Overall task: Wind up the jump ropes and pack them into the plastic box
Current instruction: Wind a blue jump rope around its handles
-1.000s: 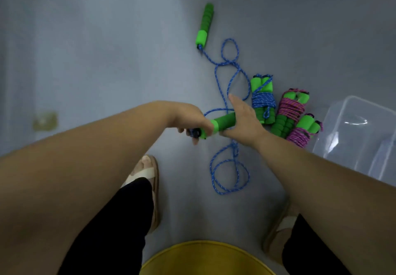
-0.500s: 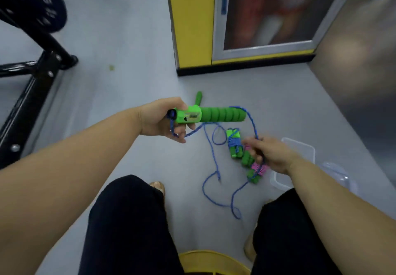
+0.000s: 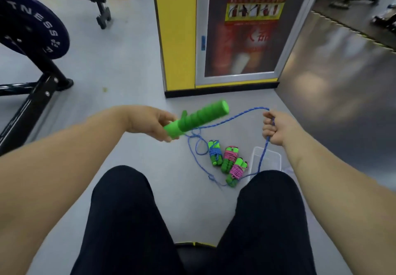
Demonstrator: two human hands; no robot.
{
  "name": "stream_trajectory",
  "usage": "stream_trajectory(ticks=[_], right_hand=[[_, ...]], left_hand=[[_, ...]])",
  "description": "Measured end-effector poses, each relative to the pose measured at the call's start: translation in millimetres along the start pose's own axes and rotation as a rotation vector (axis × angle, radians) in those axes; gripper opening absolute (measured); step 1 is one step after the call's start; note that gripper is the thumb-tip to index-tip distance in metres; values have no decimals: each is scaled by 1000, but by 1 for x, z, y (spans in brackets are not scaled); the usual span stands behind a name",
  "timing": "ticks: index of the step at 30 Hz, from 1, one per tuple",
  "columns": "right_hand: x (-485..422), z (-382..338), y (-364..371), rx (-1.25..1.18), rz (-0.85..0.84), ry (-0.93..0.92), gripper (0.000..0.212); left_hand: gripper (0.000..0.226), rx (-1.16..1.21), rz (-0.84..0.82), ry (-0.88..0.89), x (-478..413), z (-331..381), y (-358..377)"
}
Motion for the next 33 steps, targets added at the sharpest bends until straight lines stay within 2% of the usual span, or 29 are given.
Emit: stream_trajectory(ticks=[2,4,7,11,13,14,16,19,21,23,24,25,27,29,33], right_hand=[[6,7,4,54,6,10,31],[16,11,14,172,-48,1,32],[41,4,48,398,-267,-33,39],[75,-12,96,660,-556,-127,33],[81,-17,105,703,-605,-139,30],[81,-18,105,724,-603,-148,28],[78,-18,97,817,-583,-177,19],[66,-7,70,1120,-530,-163,11],[45,5,38,1406,-368,-141,17],[27,12,0,1557,-105,-136,30],[22,14,-15,1526,7,-127,35],[20,14,-23,1379,77,-106,37],[24,11,-15,947,111,-54,41],[30,2,17,678,43,-61,43],[64,-31,105,364,-273,-148,40]], left_hand=[[34,307,133,88,-2,4,2],[18,517,271,115,-6,6,6],[16,692,363,198,-11,17,21],[38,734,276,463,-12,58,39],[24,620,251,476,-12,73,47],[14,555,291,454,-11,76,47],[10,486,410,402,-9,74,40],[17,608,570,367,-3,56,18],[20,711,718,304,2,32,-4],[18,617,851,166,11,3,-21],[15,549,893,75,17,-13,-26],[13,499,902,-13,20,-28,-28],[15,488,828,-108,22,-44,-18],[24,596,647,-26,15,-38,1],[27,703,268,308,-7,23,38]])
Point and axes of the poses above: each hand's wrist, its own x-axis away from the middle knuckle, its own y-axis out of the palm, z = x × y, the point moved 3 cm from there along -x, towards the middle knuckle, and after that the axes turned 3 degrees about -z, right-handed, at the moved point
